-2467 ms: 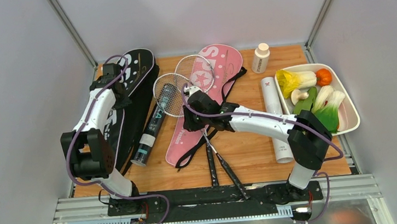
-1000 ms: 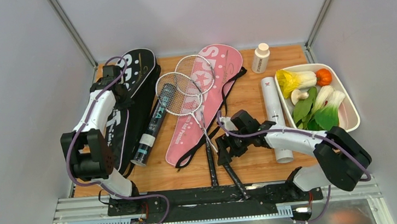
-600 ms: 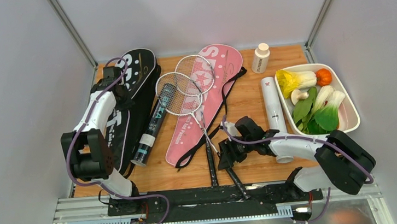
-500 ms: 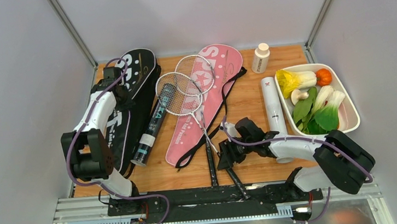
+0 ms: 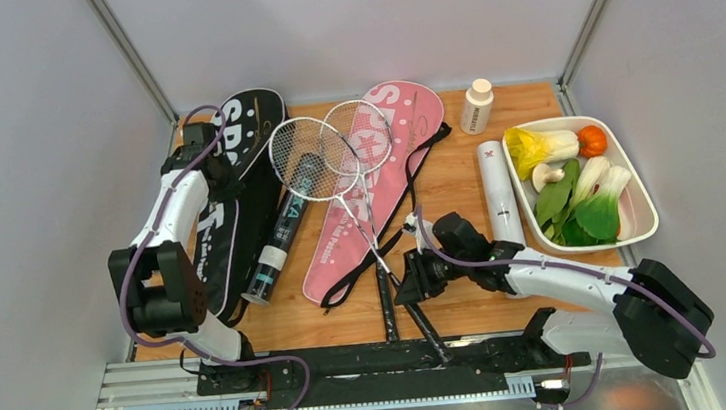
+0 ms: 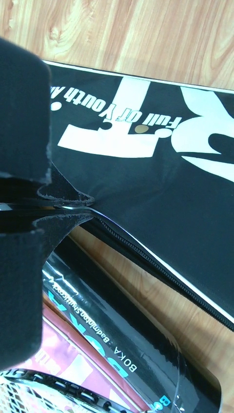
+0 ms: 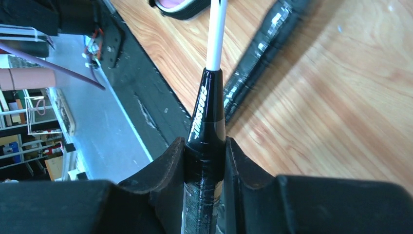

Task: Pack up the badminton gear
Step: Pick up the racket from the center of the board, then place the racket in the racket bag.

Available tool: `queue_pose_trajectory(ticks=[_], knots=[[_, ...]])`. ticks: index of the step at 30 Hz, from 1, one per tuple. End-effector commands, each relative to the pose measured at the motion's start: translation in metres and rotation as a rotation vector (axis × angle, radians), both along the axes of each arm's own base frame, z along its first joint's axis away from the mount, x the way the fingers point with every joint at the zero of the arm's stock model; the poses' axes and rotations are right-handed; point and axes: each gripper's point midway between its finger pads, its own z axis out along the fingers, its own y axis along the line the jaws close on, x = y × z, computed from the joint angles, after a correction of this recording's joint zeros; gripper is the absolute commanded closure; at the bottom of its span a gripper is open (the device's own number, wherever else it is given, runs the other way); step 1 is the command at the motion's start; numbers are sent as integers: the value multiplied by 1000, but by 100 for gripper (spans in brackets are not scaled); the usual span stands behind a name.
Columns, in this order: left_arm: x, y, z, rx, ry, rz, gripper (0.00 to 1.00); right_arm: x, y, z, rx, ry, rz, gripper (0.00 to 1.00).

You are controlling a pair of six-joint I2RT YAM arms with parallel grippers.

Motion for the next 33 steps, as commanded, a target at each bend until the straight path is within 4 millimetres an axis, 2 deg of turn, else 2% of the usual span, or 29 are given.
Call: queue_pose_trajectory(ticks=[1,7,12,16,20,24,25,26,33], knots=[[22,3,39,-17,-163,29,100,9,19,38,31,-1,-51,100],[21,3,44,-19,-174,30,100,4,27,46,-42,27,-118,100],[20,10,48,-13,-194,69,100,-1,33,37,-175,19,-139,100],[22,16,58,-10,-236,97,100,2,49,43,-201,-9,-144,100],[22,13,63,-17,-252,79,100,11,71,46,-222,-15,-129,100],[19,5,60,-50,-246,45,100,31,106,51,-208,-39,-121,100],[17,3,56,-57,-242,39,100,36,117,46,-219,-42,-112,100],[15,2,57,-64,-245,37,100,46,132,52,-198,-64,-109,100],[2,-18,49,-164,-221,-1,100,94,217,59,-125,-147,-48,100]])
